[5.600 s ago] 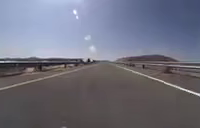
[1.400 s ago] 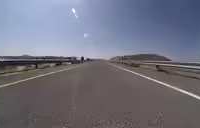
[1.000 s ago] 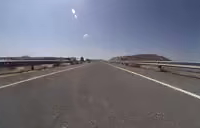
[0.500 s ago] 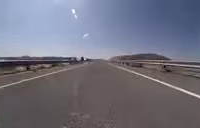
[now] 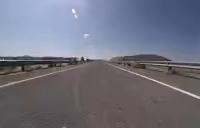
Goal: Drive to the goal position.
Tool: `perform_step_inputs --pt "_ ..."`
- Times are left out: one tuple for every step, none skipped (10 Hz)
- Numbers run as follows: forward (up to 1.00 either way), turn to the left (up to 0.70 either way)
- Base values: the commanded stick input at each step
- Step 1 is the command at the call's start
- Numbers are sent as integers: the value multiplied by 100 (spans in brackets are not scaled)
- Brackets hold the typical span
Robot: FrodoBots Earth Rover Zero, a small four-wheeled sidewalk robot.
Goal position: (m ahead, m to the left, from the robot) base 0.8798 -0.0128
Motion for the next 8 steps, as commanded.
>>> perform_step_inputs --pt "100 0" --pt "100 0" --pt "100 0" --pt "100 0" --pt "100 0" --pt "100 0" --pt "100 0" --pt "100 0"
